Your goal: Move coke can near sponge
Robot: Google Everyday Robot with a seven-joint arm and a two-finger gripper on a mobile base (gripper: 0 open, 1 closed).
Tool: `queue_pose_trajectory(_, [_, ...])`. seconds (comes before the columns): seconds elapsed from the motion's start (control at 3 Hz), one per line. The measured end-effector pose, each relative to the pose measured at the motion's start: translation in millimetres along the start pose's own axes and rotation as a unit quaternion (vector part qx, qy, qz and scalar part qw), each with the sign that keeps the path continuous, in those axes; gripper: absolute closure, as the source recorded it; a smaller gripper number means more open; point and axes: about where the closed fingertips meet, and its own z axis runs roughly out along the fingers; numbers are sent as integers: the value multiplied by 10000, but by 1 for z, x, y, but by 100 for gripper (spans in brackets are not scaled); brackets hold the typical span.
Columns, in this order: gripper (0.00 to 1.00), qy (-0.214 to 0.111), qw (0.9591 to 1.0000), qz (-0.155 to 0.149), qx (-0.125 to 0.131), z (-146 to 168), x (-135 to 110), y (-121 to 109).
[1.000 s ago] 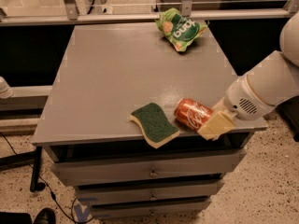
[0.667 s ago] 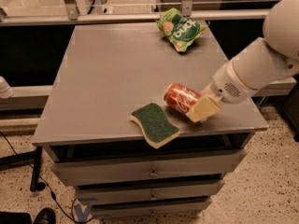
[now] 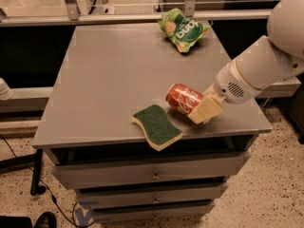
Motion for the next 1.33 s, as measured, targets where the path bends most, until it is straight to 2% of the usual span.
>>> queue_pose_trajectory(0.33, [12, 4, 10000, -13, -4, 0, -1, 1])
queue_pose_trajectory(0.67, [0, -7, 10000, -8, -27, 4, -2, 1])
queue_pose_trajectory(1.33, [0, -82, 9999, 7, -78, 4, -3, -2])
